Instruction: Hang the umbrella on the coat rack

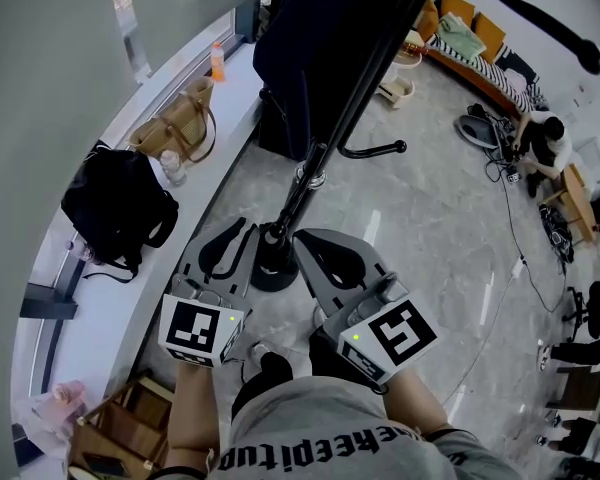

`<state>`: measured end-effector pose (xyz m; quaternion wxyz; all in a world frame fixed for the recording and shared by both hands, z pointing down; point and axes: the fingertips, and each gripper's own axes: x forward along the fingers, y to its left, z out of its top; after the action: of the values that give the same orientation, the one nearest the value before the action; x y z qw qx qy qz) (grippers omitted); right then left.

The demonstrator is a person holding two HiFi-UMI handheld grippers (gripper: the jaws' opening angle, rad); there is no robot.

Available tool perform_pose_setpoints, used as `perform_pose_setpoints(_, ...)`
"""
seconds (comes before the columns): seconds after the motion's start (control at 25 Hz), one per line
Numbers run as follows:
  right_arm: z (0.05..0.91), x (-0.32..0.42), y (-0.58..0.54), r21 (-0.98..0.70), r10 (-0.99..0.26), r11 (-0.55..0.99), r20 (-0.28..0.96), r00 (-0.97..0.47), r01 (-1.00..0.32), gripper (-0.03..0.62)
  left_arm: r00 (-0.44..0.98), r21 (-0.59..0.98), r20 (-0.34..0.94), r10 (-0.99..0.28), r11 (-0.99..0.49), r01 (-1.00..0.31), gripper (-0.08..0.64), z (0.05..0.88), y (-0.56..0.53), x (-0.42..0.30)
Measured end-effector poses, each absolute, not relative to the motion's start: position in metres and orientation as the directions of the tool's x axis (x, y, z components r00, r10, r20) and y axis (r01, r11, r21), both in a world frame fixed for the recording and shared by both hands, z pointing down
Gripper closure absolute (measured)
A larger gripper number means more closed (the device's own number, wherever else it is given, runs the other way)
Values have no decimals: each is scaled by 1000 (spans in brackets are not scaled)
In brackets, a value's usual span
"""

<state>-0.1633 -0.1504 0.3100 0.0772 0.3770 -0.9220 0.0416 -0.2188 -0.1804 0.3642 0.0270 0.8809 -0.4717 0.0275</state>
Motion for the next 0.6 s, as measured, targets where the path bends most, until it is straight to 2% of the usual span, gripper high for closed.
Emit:
perform_pose_setpoints(0.2,307,-168,-144,-18,-674,728,168,-720,-685,580,531,19,57,-845,-531,-847,526,353,-171,-223)
perform_pose_setpoints(0.6,301,-175,-130,-16,-644,757,145,-751,-653,581,486,20,38,-873,-486,-874,545,332,-149,-233)
